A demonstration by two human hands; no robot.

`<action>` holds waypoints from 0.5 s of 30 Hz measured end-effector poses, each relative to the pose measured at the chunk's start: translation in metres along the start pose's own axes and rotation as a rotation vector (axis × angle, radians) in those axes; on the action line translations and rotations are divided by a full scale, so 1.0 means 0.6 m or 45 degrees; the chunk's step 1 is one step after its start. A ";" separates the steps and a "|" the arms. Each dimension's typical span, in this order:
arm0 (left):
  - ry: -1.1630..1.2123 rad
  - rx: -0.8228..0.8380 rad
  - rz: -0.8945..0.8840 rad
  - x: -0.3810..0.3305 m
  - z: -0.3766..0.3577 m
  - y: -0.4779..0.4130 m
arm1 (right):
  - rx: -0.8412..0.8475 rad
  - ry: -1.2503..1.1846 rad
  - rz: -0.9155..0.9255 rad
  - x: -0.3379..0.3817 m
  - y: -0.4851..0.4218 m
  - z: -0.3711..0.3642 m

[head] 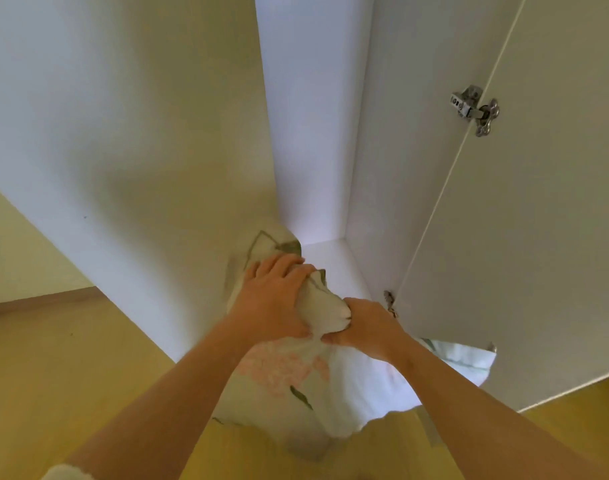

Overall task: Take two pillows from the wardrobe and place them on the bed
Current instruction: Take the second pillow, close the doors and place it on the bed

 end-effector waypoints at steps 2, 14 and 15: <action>-0.243 0.100 -0.205 -0.039 -0.027 -0.007 | -0.022 -0.040 0.007 -0.001 0.012 0.000; -0.047 0.290 -0.297 -0.251 -0.125 -0.087 | -0.279 -0.044 -0.241 -0.167 0.142 0.121; -0.036 0.308 -0.321 -0.274 -0.132 -0.092 | -0.366 -0.118 -0.305 -0.187 0.156 0.135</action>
Point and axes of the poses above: each hand's wrist, its own y-axis away from the middle knuckle, its own z-axis out of the back of the hand, x = y × z, the point moved 5 cm from there along -y, towards the middle knuckle, and after that the axes turned 6 degrees about y, right-handed, at the moved point
